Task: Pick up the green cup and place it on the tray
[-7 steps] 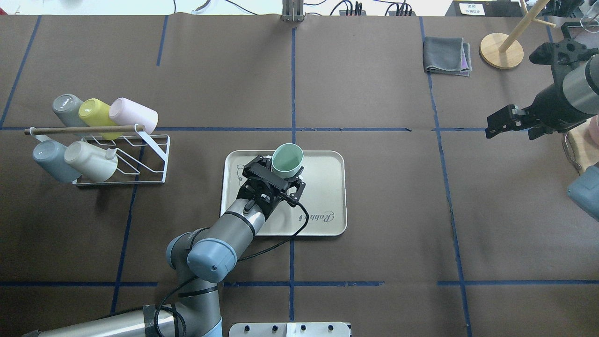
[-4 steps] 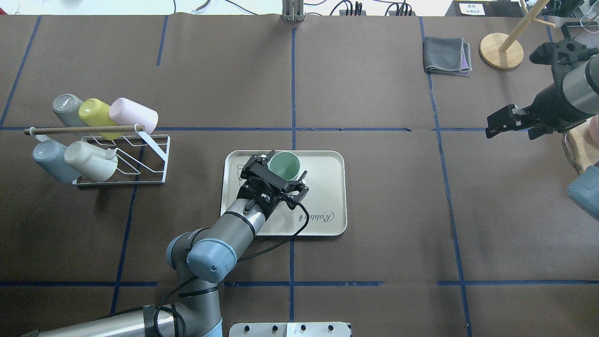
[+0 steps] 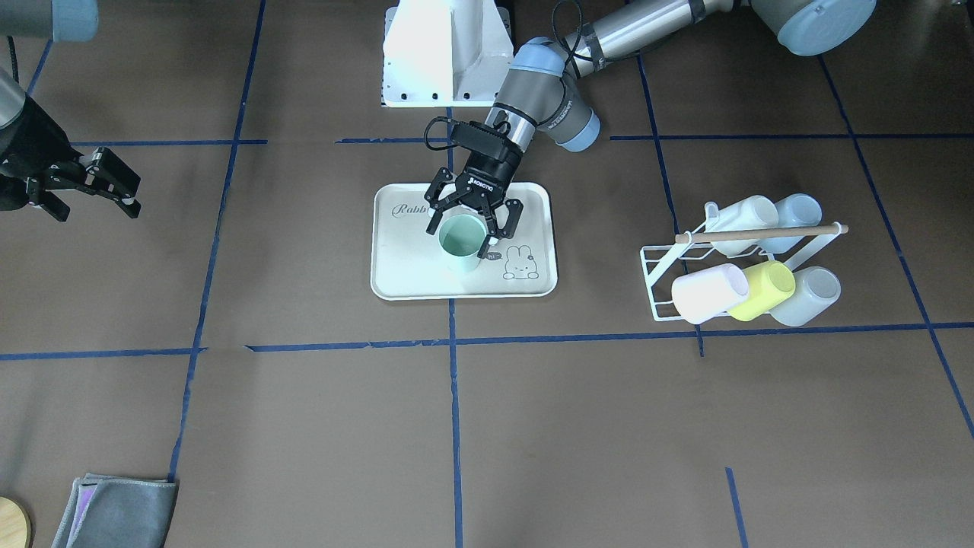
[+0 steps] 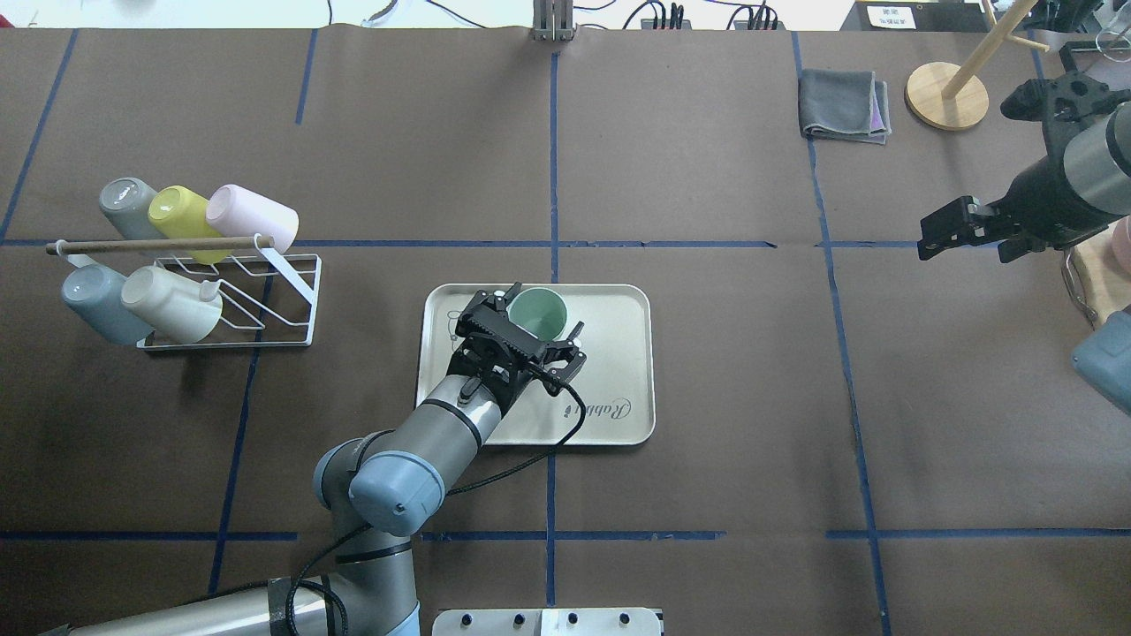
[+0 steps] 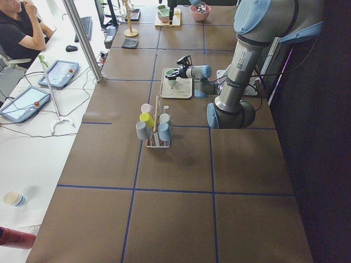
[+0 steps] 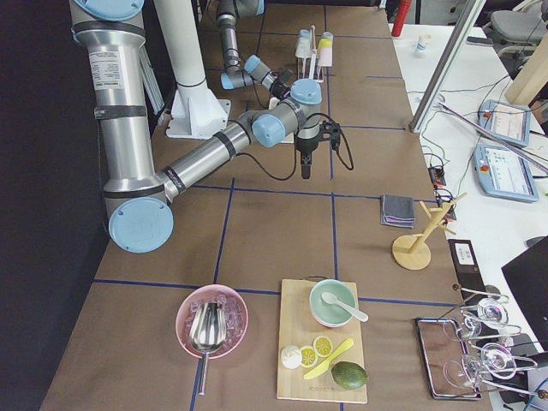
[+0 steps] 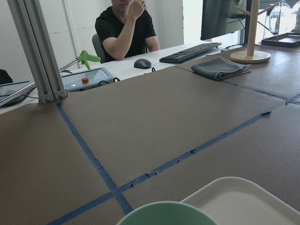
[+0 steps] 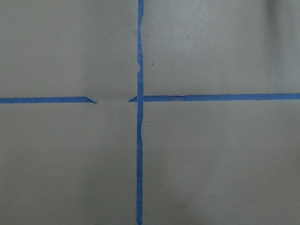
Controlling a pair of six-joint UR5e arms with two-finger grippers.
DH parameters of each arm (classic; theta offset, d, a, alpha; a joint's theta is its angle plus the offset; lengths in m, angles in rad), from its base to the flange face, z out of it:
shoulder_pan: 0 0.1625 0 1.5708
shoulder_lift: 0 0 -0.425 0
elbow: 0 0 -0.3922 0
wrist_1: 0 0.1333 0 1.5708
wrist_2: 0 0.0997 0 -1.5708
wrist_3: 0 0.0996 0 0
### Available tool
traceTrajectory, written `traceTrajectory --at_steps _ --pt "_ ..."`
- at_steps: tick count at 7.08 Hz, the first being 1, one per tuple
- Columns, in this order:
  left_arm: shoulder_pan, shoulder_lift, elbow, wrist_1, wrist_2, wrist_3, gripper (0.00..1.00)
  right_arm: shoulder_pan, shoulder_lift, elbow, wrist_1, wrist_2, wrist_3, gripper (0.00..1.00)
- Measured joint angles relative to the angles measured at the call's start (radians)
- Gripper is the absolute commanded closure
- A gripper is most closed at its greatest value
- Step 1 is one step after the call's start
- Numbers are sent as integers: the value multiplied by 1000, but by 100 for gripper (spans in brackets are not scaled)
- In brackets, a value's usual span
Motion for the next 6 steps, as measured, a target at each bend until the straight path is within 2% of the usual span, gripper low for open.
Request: traceTrajectory --at_steps 2,3,6 --pt "-4 5 -67 17 -3 4 1 0 1 -1 0 0 0 0" --pt "-15 6 -119 65 -9 4 1 1 1 -2 0 0 -1 0" --pt "-103 8 -317 331 -115 -3 1 1 1 -1 1 0 -1 0"
